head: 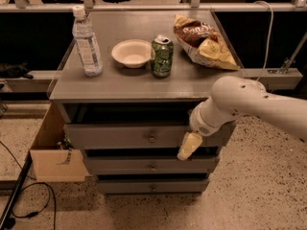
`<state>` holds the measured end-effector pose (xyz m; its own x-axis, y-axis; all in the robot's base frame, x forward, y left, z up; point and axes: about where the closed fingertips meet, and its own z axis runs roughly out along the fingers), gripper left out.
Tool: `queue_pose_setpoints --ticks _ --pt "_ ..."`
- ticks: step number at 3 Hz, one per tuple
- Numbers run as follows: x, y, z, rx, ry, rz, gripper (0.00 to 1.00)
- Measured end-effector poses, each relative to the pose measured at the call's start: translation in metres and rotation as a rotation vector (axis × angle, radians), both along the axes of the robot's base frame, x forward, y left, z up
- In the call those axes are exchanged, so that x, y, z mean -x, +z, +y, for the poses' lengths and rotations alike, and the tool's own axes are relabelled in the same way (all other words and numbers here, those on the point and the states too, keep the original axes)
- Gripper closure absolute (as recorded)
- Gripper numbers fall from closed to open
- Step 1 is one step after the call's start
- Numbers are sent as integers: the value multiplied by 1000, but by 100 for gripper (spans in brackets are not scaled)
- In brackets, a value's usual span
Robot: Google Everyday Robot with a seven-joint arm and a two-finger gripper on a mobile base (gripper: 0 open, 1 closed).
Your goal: Open top drawer
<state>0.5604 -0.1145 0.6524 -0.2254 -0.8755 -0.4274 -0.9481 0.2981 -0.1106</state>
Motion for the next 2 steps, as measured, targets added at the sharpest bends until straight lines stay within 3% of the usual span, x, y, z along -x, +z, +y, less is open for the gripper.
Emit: queue_pose_setpoints --ticks 1,2 --pt "0 -8 -9 -4 -19 10 0" --pt "0 -9 -10 -5 -21 11 21"
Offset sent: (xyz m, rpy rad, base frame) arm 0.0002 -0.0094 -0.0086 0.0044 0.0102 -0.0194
